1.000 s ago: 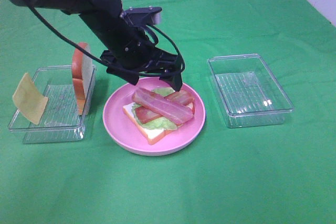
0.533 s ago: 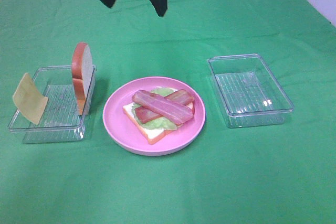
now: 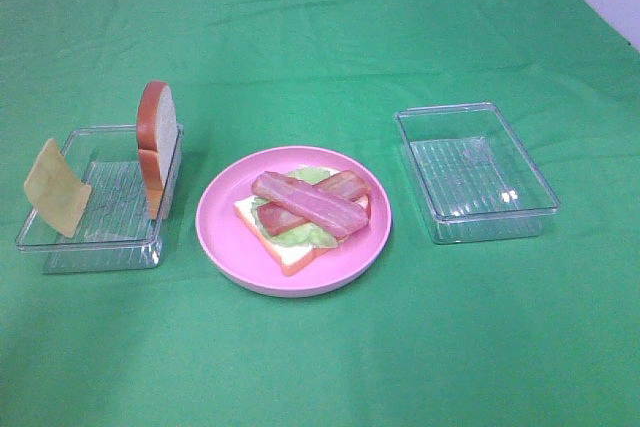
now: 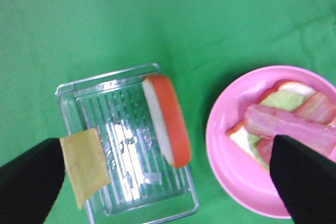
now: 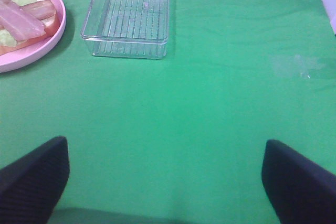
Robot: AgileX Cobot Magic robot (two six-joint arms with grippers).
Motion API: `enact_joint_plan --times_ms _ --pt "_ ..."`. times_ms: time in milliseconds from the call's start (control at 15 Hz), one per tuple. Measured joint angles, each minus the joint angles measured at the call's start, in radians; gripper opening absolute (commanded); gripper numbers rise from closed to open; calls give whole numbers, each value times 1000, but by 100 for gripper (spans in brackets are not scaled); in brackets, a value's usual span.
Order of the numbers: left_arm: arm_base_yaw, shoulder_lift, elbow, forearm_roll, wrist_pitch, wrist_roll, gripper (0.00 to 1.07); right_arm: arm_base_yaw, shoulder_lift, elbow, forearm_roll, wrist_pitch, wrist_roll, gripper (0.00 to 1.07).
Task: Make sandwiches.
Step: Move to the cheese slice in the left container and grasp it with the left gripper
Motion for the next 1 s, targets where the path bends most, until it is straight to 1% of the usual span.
enact_joint_plan --times_ms 200,333,400,600,667,733,1000 --pt "91 -50 144 0 4 13 101 0 0 0 0 0 0 95" --pt "138 -56 220 0 6 25 101 0 0 0 0 0 0 95" --pt "149 -56 234 0 6 30 101 0 0 0 0 0 0 95" --pt "205 -56 314 -4 6 52 101 0 0 0 0 0 0 95" --pt "240 -56 353 -23 6 52 101 0 0 0 0 0 0 95" --pt "255 -56 379 -30 -3 57 101 0 0 0 0 0 0 95" --pt "257 -47 456 -61 -73 71 101 0 0 0 0 0 0 95"
